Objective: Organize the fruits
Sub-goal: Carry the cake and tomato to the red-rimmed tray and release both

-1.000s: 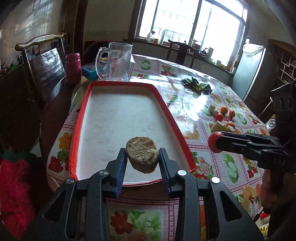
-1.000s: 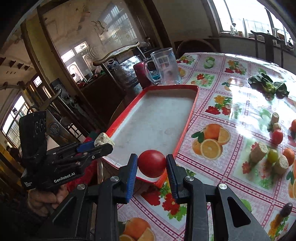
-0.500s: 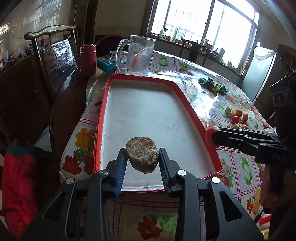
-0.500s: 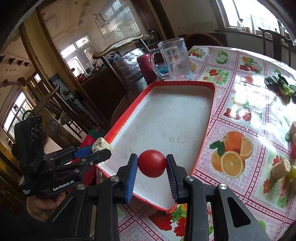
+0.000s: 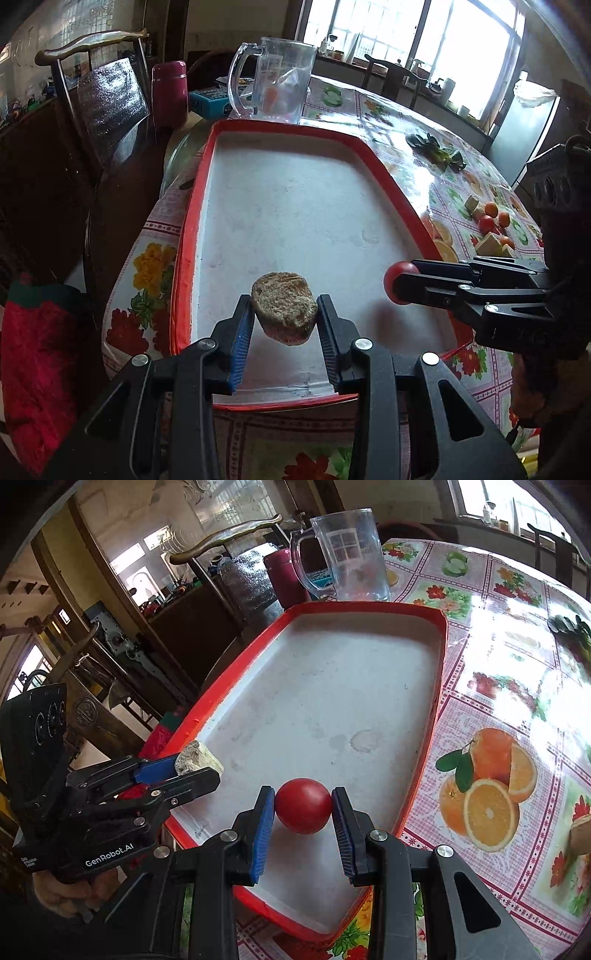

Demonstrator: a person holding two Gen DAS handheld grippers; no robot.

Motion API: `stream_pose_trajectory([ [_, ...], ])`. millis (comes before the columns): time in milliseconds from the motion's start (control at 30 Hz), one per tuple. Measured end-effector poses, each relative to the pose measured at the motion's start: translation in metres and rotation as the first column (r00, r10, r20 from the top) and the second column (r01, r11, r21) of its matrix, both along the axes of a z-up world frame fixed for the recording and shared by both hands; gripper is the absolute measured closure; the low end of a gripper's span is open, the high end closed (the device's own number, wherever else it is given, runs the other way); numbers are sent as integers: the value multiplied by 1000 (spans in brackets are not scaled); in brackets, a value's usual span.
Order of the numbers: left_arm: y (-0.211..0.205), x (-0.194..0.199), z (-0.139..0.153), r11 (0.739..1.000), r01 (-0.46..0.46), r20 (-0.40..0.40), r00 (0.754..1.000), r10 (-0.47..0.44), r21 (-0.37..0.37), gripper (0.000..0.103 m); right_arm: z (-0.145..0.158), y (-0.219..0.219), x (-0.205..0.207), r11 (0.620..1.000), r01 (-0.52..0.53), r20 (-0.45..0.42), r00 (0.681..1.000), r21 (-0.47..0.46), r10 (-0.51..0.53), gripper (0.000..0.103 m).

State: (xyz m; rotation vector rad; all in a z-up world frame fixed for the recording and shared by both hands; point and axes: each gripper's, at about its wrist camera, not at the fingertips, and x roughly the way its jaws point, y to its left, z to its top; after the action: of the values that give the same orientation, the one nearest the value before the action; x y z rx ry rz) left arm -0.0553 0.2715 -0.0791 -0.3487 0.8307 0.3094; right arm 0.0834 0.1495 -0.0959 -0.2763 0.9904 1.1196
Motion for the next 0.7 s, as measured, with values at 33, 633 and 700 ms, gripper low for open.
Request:
stream_pose_trajectory([
  [33,1,1,-2,1000,0,-6,1000,0,-3,71,-3,2,1,1000,0,-2,1000,-7,0,71],
  [633,-3,-9,4,999,-18,-10,1000,19,29,51,22,-20,-2,998,20,13,1000,57,-21,57],
  [700,-4,-12,6,999,-23,-3,1000,24,28,51,28,-28,-3,997,29,15,999,72,-30,57],
])
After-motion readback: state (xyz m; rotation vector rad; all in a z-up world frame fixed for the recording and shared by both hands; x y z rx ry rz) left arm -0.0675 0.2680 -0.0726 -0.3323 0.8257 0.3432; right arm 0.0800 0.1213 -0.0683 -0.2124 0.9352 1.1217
